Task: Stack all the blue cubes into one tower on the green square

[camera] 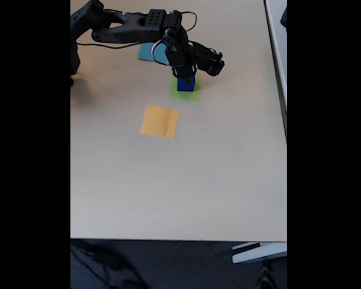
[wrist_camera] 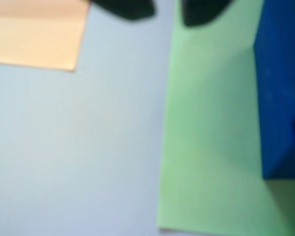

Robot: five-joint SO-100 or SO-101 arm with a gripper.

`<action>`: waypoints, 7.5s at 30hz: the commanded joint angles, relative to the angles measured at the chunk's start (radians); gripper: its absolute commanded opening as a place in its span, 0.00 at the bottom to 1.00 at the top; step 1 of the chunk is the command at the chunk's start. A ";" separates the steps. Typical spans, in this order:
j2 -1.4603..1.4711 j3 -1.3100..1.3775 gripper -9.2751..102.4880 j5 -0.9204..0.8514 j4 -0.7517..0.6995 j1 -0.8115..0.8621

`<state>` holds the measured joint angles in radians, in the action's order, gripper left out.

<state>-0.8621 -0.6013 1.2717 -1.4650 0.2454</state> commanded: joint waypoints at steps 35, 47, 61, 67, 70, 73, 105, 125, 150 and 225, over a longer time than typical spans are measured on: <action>-0.008 0.089 0.08 0.002 -0.006 -0.009; -0.008 0.089 0.08 0.011 -0.028 -0.018; -0.003 0.100 0.08 0.006 -0.028 -0.017; -0.002 0.103 0.08 0.011 -0.028 -0.020; -0.002 0.104 0.08 0.011 -0.028 -0.023; -0.002 0.106 0.08 0.011 -0.029 -0.028; 0.006 0.117 0.08 0.008 -0.032 -0.037; -0.005 0.124 0.08 -0.003 -0.035 -0.034; -0.183 0.072 0.09 -0.150 0.032 0.029; -0.199 -0.037 0.08 0.144 0.049 -0.249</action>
<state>-1.0477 -0.7010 1.4205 -1.4113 -0.0138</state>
